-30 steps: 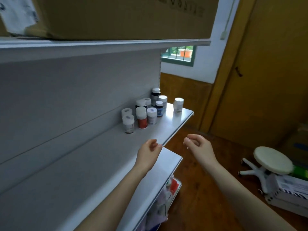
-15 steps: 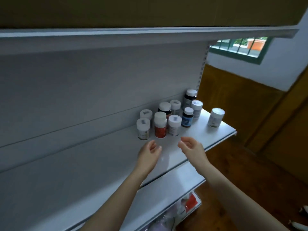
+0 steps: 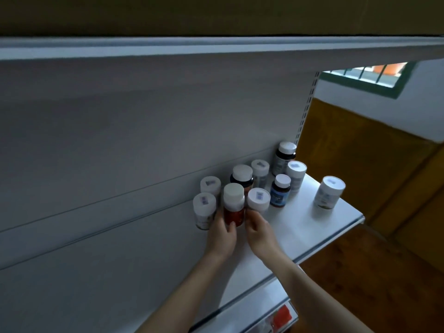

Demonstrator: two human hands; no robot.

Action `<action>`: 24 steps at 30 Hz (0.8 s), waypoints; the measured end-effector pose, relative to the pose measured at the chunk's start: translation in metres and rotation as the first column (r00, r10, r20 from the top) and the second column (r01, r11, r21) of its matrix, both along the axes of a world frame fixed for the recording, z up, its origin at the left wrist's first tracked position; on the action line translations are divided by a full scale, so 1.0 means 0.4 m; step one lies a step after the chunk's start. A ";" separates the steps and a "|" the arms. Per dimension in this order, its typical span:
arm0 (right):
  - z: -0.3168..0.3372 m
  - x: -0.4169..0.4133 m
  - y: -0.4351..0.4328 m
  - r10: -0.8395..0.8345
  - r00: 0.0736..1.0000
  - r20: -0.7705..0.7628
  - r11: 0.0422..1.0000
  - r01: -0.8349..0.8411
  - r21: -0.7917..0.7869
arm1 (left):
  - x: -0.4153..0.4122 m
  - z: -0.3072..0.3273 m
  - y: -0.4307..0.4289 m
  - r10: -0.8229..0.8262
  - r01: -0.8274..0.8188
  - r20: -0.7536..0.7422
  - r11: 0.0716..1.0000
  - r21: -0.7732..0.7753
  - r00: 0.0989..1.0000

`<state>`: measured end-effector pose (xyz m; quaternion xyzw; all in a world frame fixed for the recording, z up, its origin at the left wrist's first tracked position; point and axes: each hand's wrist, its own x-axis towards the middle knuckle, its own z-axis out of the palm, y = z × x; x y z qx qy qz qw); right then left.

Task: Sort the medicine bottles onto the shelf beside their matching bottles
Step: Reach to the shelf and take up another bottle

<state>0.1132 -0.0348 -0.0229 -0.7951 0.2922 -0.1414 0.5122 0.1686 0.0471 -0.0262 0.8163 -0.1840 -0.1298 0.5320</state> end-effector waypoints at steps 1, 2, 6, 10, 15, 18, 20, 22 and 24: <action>-0.005 0.006 0.000 -0.004 1.000 0.003 1.000 0.004 0.005 | 0.004 -0.005 -0.005 0.002 -0.002 -0.001 1.000 -0.007 1.000; -0.008 0.011 0.000 -0.007 1.000 0.008 1.000 0.007 0.003 | 0.007 -0.010 -0.008 0.006 -0.006 0.002 1.000 -0.013 1.000; -0.004 0.006 -0.001 0.019 0.999 0.048 0.999 -0.017 -0.044 | 0.004 -0.012 -0.009 0.036 -0.035 0.031 0.998 -0.052 0.999; 0.003 -0.018 -0.016 0.064 0.992 0.112 0.989 -0.048 -0.141 | -0.021 0.002 0.005 0.096 -0.093 0.024 0.988 -0.121 0.995; 0.059 -0.060 -0.012 0.146 0.968 0.203 0.986 -0.126 -0.107 | -0.065 0.035 0.019 0.219 -0.230 -0.079 0.953 -0.197 0.973; 0.101 -0.095 -0.001 0.213 0.945 0.248 0.977 -0.203 -0.065 | -0.115 0.068 0.045 0.265 -0.275 -0.072 0.930 -0.243 0.961; 0.127 -0.125 0.008 0.250 0.921 0.298 0.966 -0.258 -0.012 | -0.151 0.094 0.074 0.279 -0.280 -0.045 0.917 -0.285 0.959; 0.140 -0.147 0.024 0.303 0.891 0.337 0.943 -0.331 0.028 | -0.188 0.118 0.113 0.287 -0.282 -0.034 0.903 -0.324 0.957; 0.139 -0.162 0.051 0.354 0.864 0.358 0.910 -0.407 0.084 | -0.225 0.132 0.158 0.290 -0.287 -0.047 0.887 -0.362 0.956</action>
